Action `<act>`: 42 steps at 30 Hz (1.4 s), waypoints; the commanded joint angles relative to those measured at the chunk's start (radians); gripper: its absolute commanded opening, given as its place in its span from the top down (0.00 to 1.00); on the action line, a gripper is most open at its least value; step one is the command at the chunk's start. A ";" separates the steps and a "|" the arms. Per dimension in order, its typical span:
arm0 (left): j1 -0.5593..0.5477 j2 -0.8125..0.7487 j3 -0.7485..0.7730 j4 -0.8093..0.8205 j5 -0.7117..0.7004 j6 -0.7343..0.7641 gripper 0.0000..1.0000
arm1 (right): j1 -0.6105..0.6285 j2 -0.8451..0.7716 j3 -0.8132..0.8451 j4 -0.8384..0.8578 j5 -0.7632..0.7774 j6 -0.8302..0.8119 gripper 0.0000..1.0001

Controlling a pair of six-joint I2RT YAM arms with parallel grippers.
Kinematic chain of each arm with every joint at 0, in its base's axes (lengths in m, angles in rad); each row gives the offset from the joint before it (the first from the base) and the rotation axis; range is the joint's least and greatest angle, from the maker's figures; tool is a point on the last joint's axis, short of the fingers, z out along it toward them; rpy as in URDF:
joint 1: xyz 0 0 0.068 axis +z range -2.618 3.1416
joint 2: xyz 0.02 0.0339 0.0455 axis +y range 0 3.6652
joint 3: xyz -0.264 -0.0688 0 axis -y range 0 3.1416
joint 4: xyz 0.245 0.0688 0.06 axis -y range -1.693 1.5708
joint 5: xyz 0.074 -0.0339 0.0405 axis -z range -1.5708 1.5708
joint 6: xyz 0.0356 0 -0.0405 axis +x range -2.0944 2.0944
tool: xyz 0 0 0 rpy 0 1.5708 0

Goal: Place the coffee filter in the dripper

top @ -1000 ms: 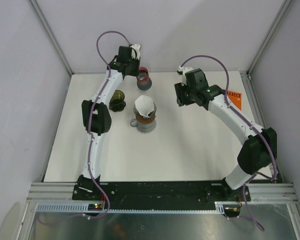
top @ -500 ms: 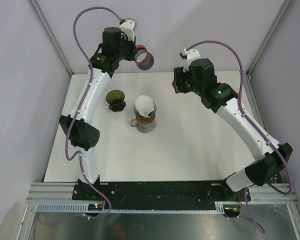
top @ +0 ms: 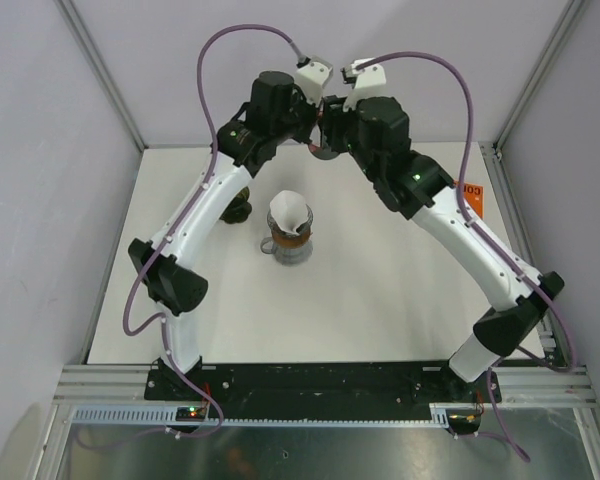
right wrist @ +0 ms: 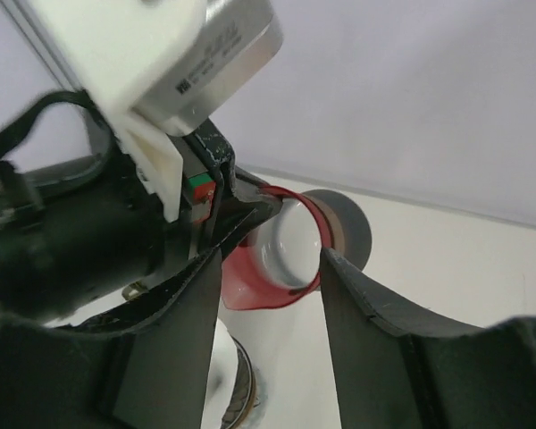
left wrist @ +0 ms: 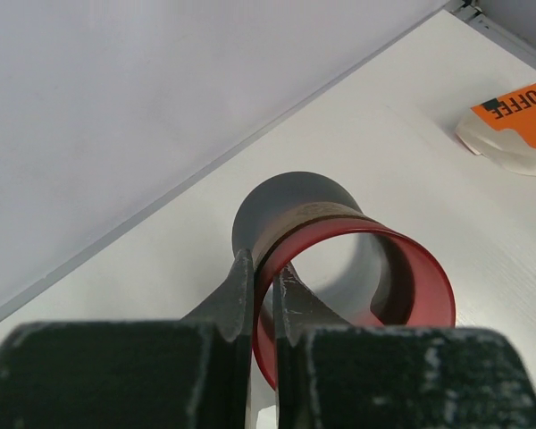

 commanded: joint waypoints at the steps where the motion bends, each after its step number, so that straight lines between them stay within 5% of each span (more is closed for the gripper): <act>1: -0.026 -0.086 0.014 0.054 -0.050 0.037 1.00 | 0.000 0.048 0.035 0.026 0.041 -0.004 0.49; 19: -0.068 -0.130 -0.061 0.026 0.024 0.014 1.00 | -0.094 0.067 -0.114 0.007 0.153 0.010 0.61; 42: -0.068 -0.060 -0.026 0.025 -0.040 0.051 1.00 | -0.059 -0.165 -0.298 0.136 0.149 0.015 0.49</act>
